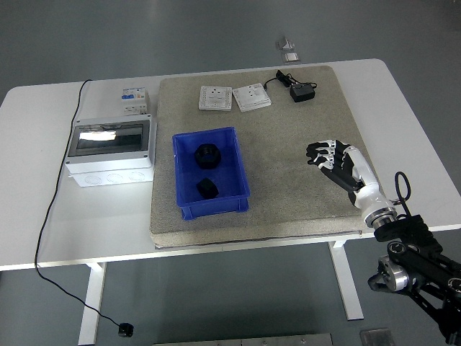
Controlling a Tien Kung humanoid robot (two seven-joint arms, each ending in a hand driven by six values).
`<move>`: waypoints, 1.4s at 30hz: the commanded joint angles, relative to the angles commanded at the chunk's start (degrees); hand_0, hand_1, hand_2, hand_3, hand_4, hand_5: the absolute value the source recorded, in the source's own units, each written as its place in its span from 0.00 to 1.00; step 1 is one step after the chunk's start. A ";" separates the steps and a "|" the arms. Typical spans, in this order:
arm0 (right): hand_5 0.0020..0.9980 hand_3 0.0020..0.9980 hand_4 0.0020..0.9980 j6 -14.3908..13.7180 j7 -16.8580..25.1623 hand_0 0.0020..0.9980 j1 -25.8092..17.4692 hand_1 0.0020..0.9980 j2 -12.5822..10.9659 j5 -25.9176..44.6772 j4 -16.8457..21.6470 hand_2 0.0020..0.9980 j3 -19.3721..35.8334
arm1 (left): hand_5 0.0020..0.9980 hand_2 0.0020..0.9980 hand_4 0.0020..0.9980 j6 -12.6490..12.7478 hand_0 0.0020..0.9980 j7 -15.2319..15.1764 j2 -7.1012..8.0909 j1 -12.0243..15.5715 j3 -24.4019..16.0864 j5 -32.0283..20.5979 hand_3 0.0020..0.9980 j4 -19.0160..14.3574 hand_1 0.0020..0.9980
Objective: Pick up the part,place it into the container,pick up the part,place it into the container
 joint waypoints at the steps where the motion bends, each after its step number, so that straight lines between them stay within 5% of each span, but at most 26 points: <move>1: 0.60 0.41 0.78 0.11 1.01 0.59 0.03 0.25 0.03 2.22 0.03 0.37 -0.03 | 0.64 0.69 0.75 -0.22 0.66 0.25 -0.06 0.04 0.49 -0.25 0.63 -0.01 0.67; 2: 0.60 0.35 0.77 0.20 1.68 0.47 0.14 0.17 0.06 4.18 0.05 0.31 -0.15 | 0.63 0.68 0.74 -0.40 0.66 0.43 -0.12 0.07 1.01 -0.52 0.62 -0.03 0.68; 11: 0.61 0.32 0.77 -0.90 1.23 0.43 1.48 0.16 0.12 14.01 0.41 0.28 -0.47 | 0.64 0.69 0.73 -1.19 0.67 1.36 -0.50 -0.21 3.81 -1.43 0.62 -0.11 0.68; 26: 0.68 0.27 0.73 -3.60 -0.96 0.35 0.59 0.09 -3.29 9.26 0.21 0.24 5.27 | 0.64 0.70 0.66 -0.96 0.67 -2.37 -1.59 -1.43 8.73 -5.61 0.60 0.20 0.68; 27: 0.98 0.25 0.71 -3.71 -0.96 0.34 0.80 0.09 -3.31 8.83 0.18 0.24 5.76 | 0.65 0.70 0.68 -1.11 0.66 -2.50 -1.63 -1.46 9.03 -5.97 0.59 0.18 0.68; 42: 1.00 0.24 0.70 -5.88 -3.90 0.36 1.70 0.09 -1.26 1.62 0.82 0.24 6.61 | 0.63 0.71 0.68 -1.20 0.67 -2.07 -1.22 -1.17 9.02 -7.60 0.67 0.15 0.68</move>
